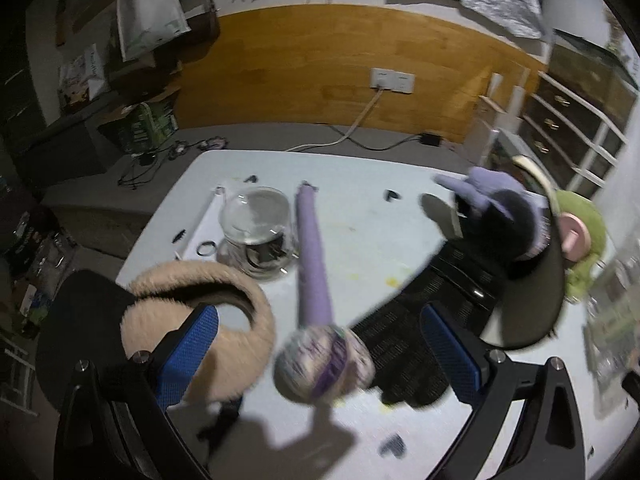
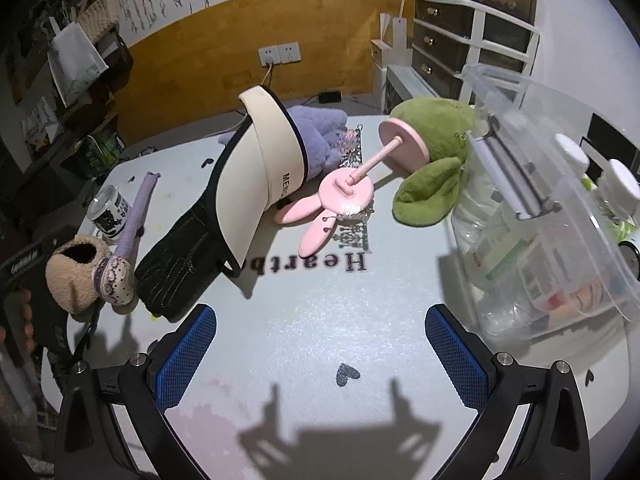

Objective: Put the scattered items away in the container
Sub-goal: 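Close the left gripper on the clear jar and lift it, then carry the clear jar with the left gripper toward the right gripper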

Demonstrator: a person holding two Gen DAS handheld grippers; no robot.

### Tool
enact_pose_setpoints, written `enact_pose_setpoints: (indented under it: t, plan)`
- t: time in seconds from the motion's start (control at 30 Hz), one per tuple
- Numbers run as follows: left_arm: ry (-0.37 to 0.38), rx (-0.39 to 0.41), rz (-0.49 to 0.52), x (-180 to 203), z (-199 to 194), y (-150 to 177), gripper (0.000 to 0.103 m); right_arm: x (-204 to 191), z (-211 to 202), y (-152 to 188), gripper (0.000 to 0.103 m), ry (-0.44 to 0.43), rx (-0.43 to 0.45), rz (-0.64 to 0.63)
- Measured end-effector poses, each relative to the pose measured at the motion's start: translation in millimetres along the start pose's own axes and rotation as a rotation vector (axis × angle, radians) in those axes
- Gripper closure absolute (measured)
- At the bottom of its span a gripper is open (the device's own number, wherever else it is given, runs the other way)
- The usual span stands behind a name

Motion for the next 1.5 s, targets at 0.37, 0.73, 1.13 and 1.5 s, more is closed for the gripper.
enact_pose_setpoints:
  t: [0.37,0.73,1.13,1.5]
  plan:
    - [-0.142,-0.115,-0.073,-52.8,110.7,-57.1,0.002,-3.3,22.2,-9.2,0.0,0.001,-0.055,0.006]
    - [-0.082,-0.271,-0.023,-46.8,162.6,-56.2,0.019,2.9,30.6,-7.6,0.0,0.012,-0.088,0.045]
    - [0.069,-0.289,0.192,17.1,134.0,-18.3,0.019,0.4,28.3,-5.1,0.0,-0.011,-0.089,0.042]
    - [0.15,-0.3,0.334,58.2,86.4,37.3,0.019,5.6,16.6,2.4,0.0,-0.024,-0.071,0.06]
Point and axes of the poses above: each gripper's, at about its wrist camera, not at the fingertips, and z roughly the way its jaws point, x to its right, y to its underside, the point moved 3 cm from there along z, roughly the way its jaws point, and after that the axes turned 1 degree about -z, right-handed, at the moved point
